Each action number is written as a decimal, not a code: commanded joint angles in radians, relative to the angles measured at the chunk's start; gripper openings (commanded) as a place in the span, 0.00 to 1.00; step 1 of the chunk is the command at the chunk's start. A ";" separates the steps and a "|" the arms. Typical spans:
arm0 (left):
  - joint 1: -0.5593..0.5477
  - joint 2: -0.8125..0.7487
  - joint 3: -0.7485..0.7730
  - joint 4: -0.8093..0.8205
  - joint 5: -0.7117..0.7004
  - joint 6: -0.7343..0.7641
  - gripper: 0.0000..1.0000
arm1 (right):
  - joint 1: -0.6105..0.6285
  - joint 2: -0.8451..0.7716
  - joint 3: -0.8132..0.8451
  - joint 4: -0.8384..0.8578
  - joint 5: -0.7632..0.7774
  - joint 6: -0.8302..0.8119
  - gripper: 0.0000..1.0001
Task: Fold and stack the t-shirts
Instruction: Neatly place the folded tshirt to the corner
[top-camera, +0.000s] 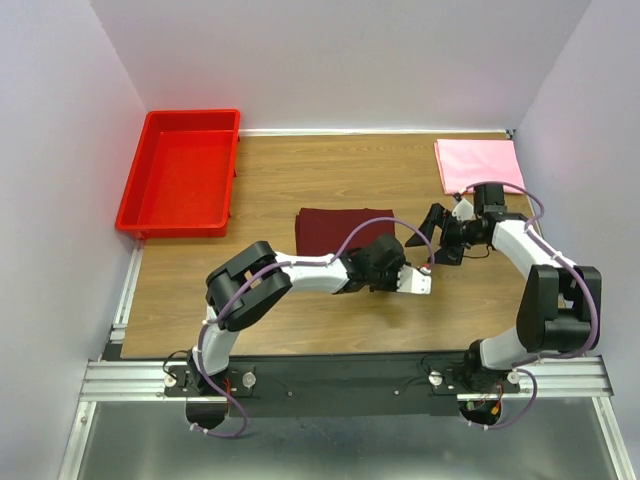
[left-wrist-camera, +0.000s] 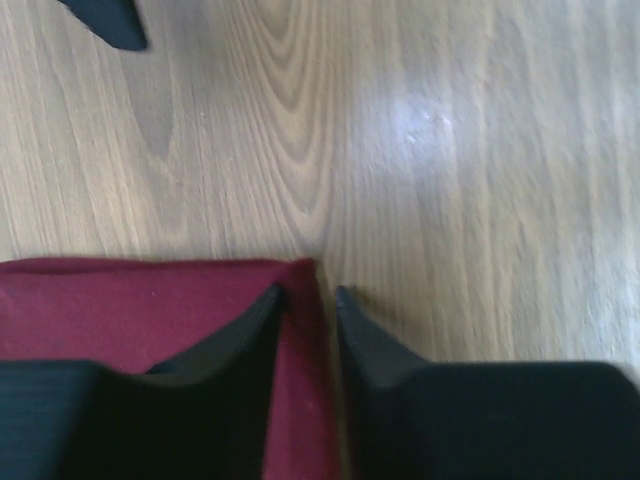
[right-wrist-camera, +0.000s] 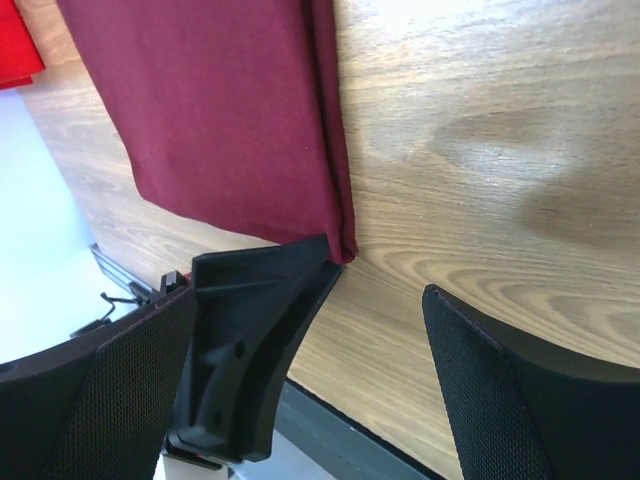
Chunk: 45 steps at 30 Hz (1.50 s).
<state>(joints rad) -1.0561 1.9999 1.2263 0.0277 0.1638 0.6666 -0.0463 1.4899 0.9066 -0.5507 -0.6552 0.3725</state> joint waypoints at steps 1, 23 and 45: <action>0.019 0.046 0.027 0.021 -0.024 -0.018 0.29 | -0.006 0.043 -0.032 0.058 -0.011 0.058 1.00; 0.094 -0.013 0.186 -0.086 0.207 -0.102 0.00 | 0.045 0.213 -0.253 0.784 -0.080 0.551 1.00; 0.160 0.002 0.282 -0.138 0.296 -0.165 0.00 | 0.197 0.549 -0.103 0.968 0.239 0.790 0.83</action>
<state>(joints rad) -0.9077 2.0193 1.4593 -0.0978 0.4099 0.5152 0.1253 1.9255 0.7998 0.5072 -0.6571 1.1732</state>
